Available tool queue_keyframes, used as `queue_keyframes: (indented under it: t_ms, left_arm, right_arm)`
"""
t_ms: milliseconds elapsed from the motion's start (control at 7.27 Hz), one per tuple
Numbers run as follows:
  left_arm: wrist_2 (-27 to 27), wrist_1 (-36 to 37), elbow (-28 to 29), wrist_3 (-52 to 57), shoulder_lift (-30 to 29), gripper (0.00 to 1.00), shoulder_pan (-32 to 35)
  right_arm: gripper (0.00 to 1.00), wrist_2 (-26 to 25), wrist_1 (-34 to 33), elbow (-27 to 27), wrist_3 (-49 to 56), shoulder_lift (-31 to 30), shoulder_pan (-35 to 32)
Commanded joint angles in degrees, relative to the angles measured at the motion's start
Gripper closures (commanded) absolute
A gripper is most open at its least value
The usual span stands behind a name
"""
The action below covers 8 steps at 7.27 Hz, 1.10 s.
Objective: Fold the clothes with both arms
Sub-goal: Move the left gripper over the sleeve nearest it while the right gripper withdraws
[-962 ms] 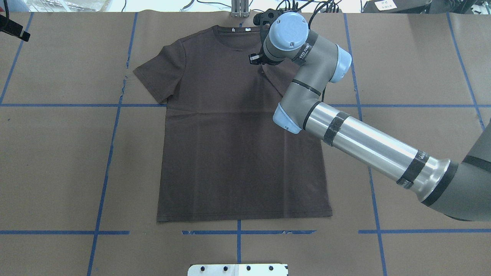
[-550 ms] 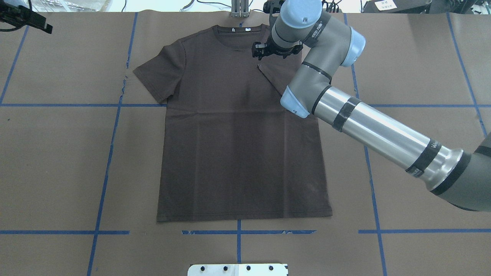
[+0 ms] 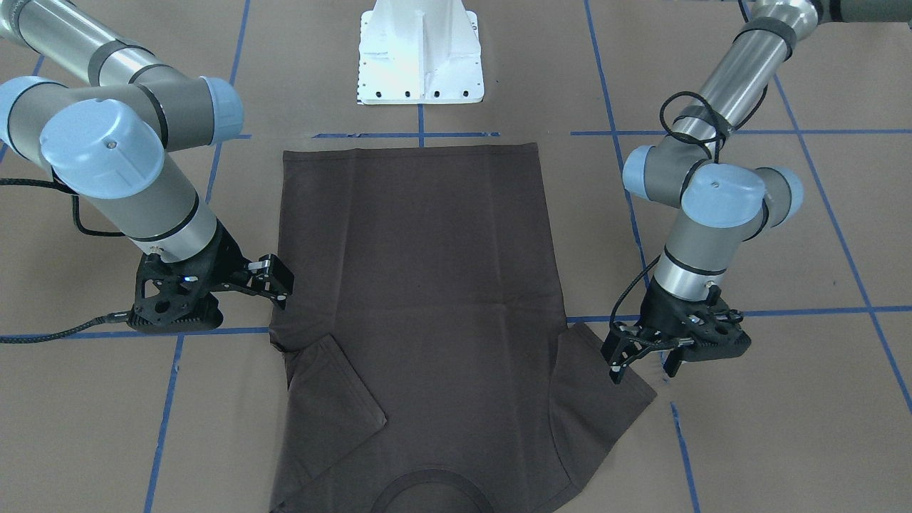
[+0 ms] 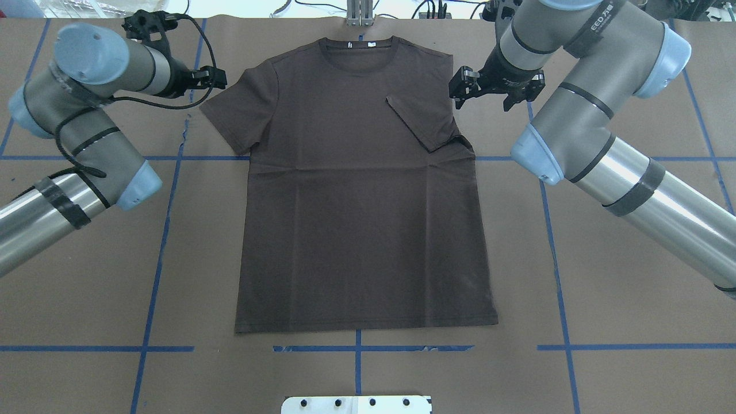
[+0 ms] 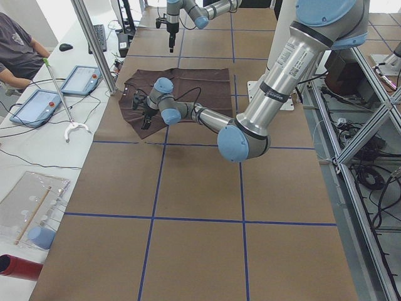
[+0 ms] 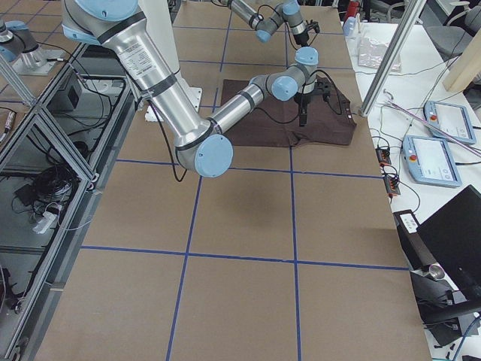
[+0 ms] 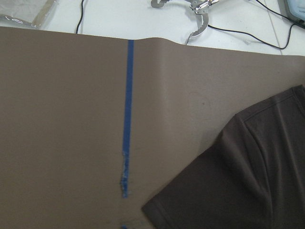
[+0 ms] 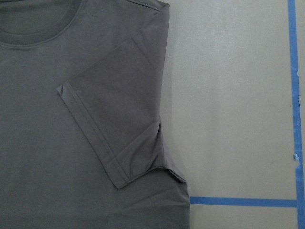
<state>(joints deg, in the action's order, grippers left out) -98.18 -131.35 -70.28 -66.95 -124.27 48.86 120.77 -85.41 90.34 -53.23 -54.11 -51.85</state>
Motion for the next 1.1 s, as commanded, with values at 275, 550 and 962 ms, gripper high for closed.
queue_keyframes:
  t_ms: [275,550,962]
  left_arm:
    - [5.09,-3.9,7.94,-0.37,-1.32,0.05,-0.7]
    - [6.59,-4.43,10.5,-0.02,-2.64,0.06,-0.7]
    - [6.51,-4.79,10.95,0.68,-2.64,0.06,-1.22]
  right_arm:
    - [0.01,-1.58,6.89,0.63,-0.64,-3.8,1.4]
    - [0.2,-0.8,15.05,0.72,-1.08,-7.04,1.49]
    - [0.06,-0.62,9.93,0.89,-1.0,-5.75,1.23]
